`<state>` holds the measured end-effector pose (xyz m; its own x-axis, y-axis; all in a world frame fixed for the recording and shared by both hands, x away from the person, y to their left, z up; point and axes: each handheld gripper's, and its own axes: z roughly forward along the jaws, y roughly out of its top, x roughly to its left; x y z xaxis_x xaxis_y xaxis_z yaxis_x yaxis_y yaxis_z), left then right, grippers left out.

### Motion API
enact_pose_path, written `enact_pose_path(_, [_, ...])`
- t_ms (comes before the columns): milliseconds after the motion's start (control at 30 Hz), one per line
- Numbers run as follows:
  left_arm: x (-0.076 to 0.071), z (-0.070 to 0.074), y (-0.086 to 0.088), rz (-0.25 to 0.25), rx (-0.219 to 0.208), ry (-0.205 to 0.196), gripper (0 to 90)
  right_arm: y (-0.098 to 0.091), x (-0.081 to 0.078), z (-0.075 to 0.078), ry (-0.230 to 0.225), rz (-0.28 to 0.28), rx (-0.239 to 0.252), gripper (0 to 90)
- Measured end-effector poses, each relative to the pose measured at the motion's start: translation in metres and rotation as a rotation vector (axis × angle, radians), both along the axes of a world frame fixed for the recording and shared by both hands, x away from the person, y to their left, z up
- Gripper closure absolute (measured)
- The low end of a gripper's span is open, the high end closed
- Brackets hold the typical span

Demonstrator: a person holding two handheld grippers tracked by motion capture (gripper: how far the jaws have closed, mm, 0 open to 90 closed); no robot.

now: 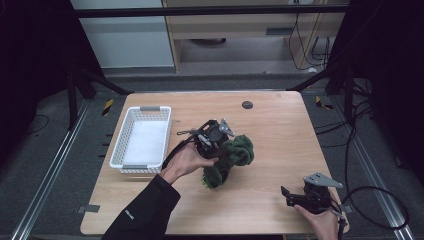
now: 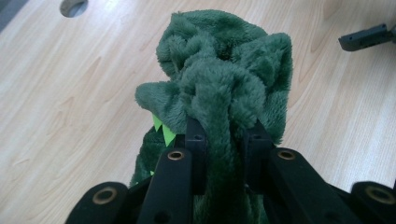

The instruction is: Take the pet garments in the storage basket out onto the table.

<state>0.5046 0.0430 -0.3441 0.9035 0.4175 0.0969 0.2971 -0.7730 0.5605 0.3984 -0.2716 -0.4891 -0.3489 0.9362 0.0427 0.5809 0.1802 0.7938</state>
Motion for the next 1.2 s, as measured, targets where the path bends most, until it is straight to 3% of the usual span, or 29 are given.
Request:
enact_pose_path(600, [0.004, -0.054, 0.007, -0.011, 0.041, 0.081, 71.7, 0.001, 0.001, -0.001, 0.006, 0.007, -0.005, 8.5])
enact_pose_path(800, [0.002, -0.065, 0.005, -0.017, 0.048, 0.085, 65.7, 0.001, 0.001, -0.001, 0.007, 0.008, -0.006, 8.5])
enact_pose_path(1200, [-0.003, -0.065, 0.010, -0.004, 0.014, 0.090, 34.5, 0.001, 0.000, -0.001, 0.007, 0.007, -0.007, 8.4])
